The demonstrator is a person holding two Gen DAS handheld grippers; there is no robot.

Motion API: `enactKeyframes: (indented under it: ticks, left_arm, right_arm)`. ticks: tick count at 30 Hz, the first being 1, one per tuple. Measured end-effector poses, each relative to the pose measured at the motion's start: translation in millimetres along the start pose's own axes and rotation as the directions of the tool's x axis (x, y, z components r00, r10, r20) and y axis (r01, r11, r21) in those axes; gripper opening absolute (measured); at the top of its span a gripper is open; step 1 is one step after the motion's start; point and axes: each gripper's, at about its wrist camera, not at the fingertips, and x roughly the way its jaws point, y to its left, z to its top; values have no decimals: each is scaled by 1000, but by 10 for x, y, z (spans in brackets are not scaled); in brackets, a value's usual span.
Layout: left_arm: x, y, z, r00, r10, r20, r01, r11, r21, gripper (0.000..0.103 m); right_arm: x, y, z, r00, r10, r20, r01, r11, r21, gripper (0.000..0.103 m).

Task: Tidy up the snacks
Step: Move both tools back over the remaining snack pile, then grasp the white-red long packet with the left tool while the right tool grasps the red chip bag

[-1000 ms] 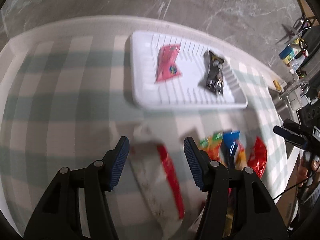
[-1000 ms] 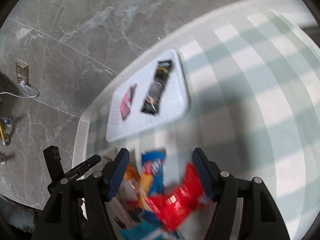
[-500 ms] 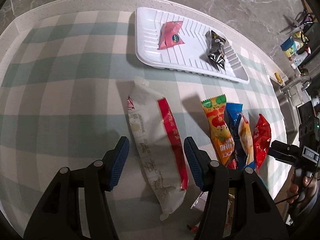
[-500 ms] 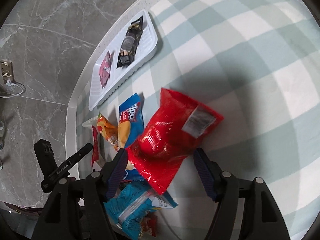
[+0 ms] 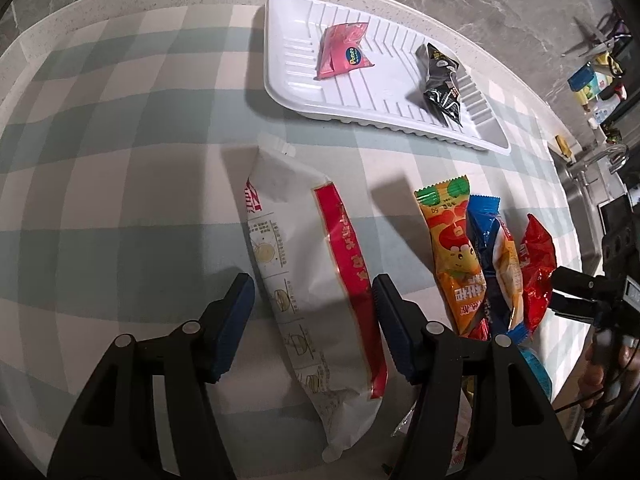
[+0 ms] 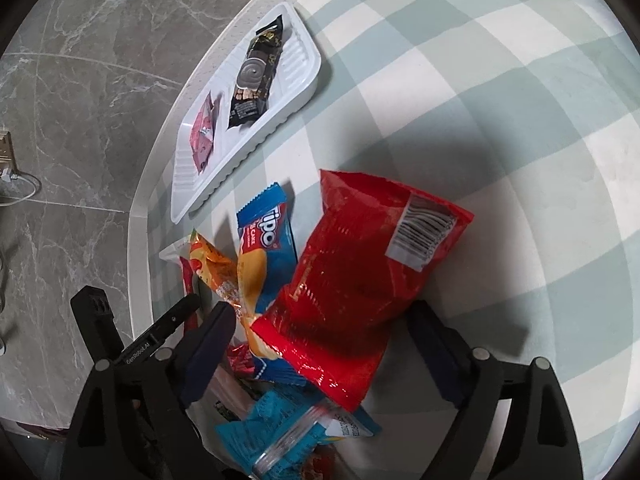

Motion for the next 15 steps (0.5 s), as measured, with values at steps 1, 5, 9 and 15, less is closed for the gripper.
enactKeyframes:
  ticks: [1,5,9,15]
  left_arm:
    - [3,-5,5,1000,1,1,-1,1000,0,61]
    - [16,-34,14,1000,6,2,-6,1000,9,63]
    - [32,-78,10,1000,22,12,-23,999,30,63]
    - [48,-114,-13,999,27,35,-29,998,51,63]
  right_arm:
    - [5,2,11,1000,0,-3,0,1000,7,91]
    - [10,-9,44,1000,2,-14,-1,1000,29,93]
    - [19,21,76,999,-26,-19,27,999,19,92]
    - [12,43,137,996,-85,0,85,996,16,77]
